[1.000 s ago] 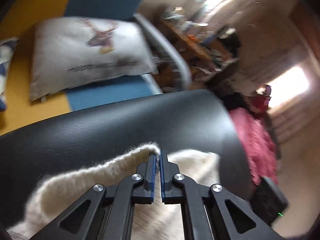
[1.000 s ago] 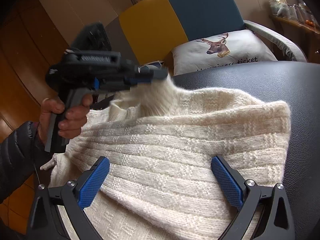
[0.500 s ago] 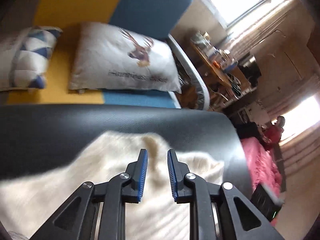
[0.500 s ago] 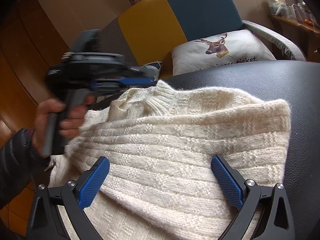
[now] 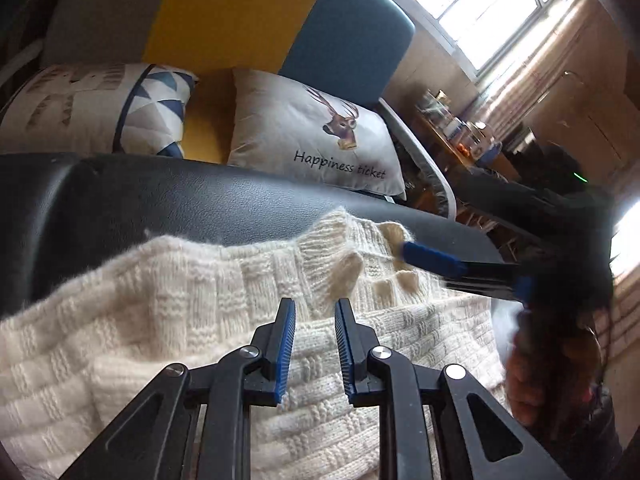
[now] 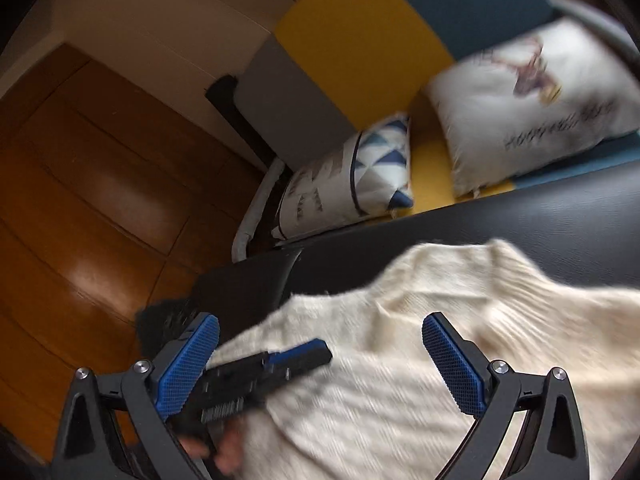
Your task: Fold clothes
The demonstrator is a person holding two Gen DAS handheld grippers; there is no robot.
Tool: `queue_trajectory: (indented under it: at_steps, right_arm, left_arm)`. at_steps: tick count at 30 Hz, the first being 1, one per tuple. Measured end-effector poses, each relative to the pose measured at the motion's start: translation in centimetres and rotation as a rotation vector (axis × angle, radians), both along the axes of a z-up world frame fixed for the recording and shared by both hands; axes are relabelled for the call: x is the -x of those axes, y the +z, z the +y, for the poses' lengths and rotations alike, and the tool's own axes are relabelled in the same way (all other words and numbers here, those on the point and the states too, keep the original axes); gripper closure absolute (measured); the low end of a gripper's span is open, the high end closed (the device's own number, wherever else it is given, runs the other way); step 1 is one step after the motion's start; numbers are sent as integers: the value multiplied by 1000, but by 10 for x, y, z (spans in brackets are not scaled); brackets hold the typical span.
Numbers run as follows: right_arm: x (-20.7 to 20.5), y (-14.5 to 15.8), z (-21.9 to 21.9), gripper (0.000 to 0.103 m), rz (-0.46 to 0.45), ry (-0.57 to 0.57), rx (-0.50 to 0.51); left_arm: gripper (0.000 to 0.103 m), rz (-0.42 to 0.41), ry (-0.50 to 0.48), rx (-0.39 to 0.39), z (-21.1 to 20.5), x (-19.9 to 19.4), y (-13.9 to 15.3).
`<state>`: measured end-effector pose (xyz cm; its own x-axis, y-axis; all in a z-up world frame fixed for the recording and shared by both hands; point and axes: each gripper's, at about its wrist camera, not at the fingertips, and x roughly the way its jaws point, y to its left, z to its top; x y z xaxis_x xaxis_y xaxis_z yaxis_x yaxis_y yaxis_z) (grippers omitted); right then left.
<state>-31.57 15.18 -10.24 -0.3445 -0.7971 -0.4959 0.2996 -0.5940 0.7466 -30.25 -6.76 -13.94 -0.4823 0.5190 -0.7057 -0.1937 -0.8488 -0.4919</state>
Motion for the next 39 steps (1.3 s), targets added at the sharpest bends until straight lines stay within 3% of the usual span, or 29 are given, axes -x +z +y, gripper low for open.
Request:
queue_trajectory:
  at_steps: [4, 7, 12, 16, 21, 27, 30, 36, 39]
  right_arm:
    - [27, -32, -19, 0, -151, -21, 41]
    - [38, -47, -40, 0, -204, 36, 131]
    - [56, -48, -60, 0, -164, -5, 203]
    - [62, -48, -56, 0, -162, -54, 118]
    - [37, -18, -37, 0, -80, -22, 77]
    - [41, -36, -25, 0, -159, -21, 15]
    - [49, -43, -34, 0, -168, -15, 70]
    - [67, -56, -52, 0, -185, -2, 178]
    - [68, -62, -49, 0, -189, -11, 170]
  left_arm:
    - [84, -39, -2, -8, 2, 3, -20]
    - [84, -7, 1, -25, 0, -1, -25]
    - [85, -5, 8, -43, -4, -1, -30]
    - [86, -4, 7, -39, -4, 1, -29]
    - [86, -7, 18, -60, -4, 1, -20]
    - [85, 22, -66, -51, 16, 8, -10]
    - [84, -4, -127, -29, 29, 11, -21]
    - [85, -15, -131, -43, 27, 13, -30]
    - [85, -8, -132, -19, 30, 12, -29]
